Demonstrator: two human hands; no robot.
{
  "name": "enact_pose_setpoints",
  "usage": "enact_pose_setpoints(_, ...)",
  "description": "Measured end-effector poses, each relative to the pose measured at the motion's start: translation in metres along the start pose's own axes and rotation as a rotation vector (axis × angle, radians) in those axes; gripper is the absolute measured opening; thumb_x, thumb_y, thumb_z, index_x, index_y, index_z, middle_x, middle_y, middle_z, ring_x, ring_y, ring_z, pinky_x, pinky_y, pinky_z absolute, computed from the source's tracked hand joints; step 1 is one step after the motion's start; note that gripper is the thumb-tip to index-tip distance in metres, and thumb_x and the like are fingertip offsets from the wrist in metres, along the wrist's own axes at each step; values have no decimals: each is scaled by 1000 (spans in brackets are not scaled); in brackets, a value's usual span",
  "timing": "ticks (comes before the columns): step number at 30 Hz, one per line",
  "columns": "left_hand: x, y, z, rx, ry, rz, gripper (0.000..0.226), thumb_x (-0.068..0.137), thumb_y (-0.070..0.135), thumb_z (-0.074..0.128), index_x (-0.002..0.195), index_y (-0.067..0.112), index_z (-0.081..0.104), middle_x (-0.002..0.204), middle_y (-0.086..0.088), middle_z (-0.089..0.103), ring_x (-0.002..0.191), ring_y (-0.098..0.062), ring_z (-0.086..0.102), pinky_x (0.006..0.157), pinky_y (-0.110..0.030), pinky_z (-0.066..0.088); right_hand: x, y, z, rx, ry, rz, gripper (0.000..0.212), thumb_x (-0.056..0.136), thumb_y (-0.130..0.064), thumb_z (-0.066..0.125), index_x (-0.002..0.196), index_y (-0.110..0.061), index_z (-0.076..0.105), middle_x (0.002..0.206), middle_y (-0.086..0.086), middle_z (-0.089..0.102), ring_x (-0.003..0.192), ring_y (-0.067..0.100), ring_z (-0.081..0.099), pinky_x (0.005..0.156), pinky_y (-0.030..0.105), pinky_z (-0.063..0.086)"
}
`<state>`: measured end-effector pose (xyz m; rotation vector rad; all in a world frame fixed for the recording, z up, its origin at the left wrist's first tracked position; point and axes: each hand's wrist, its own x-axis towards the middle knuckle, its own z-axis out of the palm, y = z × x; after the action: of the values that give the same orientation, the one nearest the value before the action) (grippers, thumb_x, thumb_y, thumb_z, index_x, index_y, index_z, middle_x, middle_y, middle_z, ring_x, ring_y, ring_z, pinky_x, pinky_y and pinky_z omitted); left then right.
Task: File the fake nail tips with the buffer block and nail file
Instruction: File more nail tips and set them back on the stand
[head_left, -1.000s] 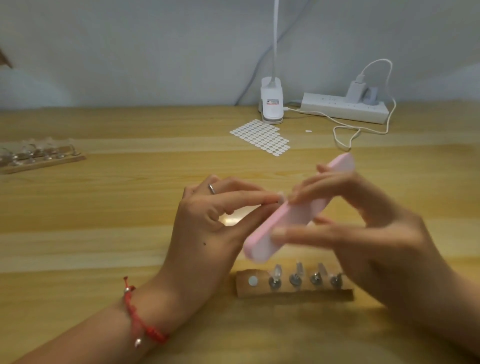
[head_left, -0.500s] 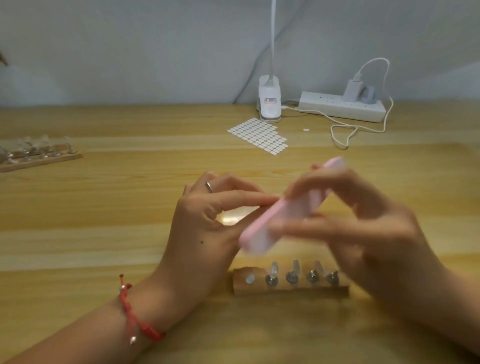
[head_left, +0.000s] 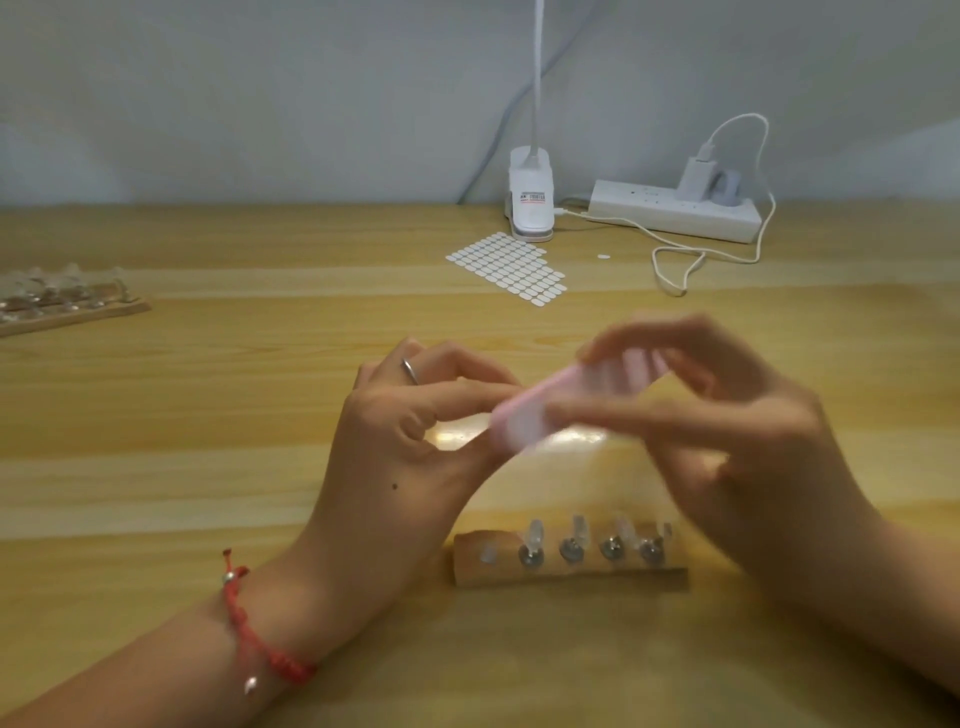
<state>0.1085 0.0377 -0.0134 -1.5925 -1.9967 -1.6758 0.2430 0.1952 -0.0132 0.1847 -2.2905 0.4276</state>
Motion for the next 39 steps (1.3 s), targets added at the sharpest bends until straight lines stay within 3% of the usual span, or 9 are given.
enact_pose_setpoints(2, 0, 0, -1, -11, -10, -7, 19, 76, 40, 67, 94, 37, 73, 93, 12, 66, 87, -17, 59, 75, -54, 42, -2, -6, 2, 11, -42, -62, 59, 80, 24, 61, 116, -23, 64, 113, 12, 60, 110, 26, 61, 104, 45, 47)
enact_pose_setpoints(6, 1, 1, 0, -12, 38, -51, 12, 72, 42, 75, 84, 38, 74, 88, 15, 68, 85, -15, 60, 73, -49, 42, 4, 8, -6, -27, 11, 46, 66, 75, 30, 65, 119, -19, 59, 111, 11, 59, 106, 29, 62, 88, 45, 55)
enact_pose_setpoints(10, 1, 1, -2, -37, 18, -69, 24, 74, 40, 73, 98, 38, 72, 92, 18, 69, 85, -17, 60, 73, -51, 43, -2, -4, 2, 6, -53, -65, 61, 78, 25, 62, 115, -23, 64, 112, 13, 61, 109, 26, 61, 101, 39, 48)
enact_pose_setpoints(13, 2, 0, 0, -23, 55, -66, 8, 75, 44, 75, 82, 41, 73, 88, 20, 69, 78, -12, 56, 72, -50, 42, 4, 10, -6, -16, 25, 44, 65, 77, 30, 63, 118, -20, 60, 110, 12, 59, 107, 22, 60, 93, 35, 53)
enact_pose_setpoints(17, 1, -1, -2, -56, 25, -81, 18, 74, 43, 71, 92, 41, 74, 91, 23, 69, 84, -17, 61, 75, -55, 43, -3, -8, 5, 16, -38, -53, 54, 82, 21, 59, 113, -23, 67, 112, 13, 60, 108, 27, 61, 106, 44, 45)
enact_pose_setpoints(22, 1, 0, 0, -31, 44, -69, 8, 76, 43, 75, 82, 38, 76, 90, 22, 69, 78, -16, 56, 73, -52, 43, 4, 8, -4, -33, 51, 67, 62, 77, 27, 65, 116, -21, 61, 109, 12, 60, 104, 27, 63, 91, 39, 53)
enact_pose_setpoints(25, 1, 0, -2, -55, 15, -75, 25, 75, 43, 67, 99, 41, 71, 91, 20, 69, 83, -17, 60, 74, -52, 44, -3, -7, 8, 26, -35, -42, 64, 76, 30, 61, 113, -22, 67, 111, 13, 60, 108, 27, 61, 100, 41, 48)
enact_pose_setpoints(29, 0, -2, 2, -35, 60, -76, 9, 72, 44, 77, 78, 38, 75, 85, 22, 68, 74, -8, 53, 74, -44, 40, 4, 11, -3, -6, 52, 86, 59, 81, 26, 63, 117, -20, 61, 109, 12, 61, 104, 25, 63, 90, 41, 54)
enact_pose_setpoints(39, 1, 0, 1, -7, 46, -77, 33, 69, 48, 73, 101, 45, 67, 90, 25, 68, 80, -7, 59, 77, -50, 42, 2, -1, 2, 6, 4, 4, 54, 86, 20, 60, 117, -24, 62, 110, 11, 61, 105, 24, 62, 91, 39, 52)
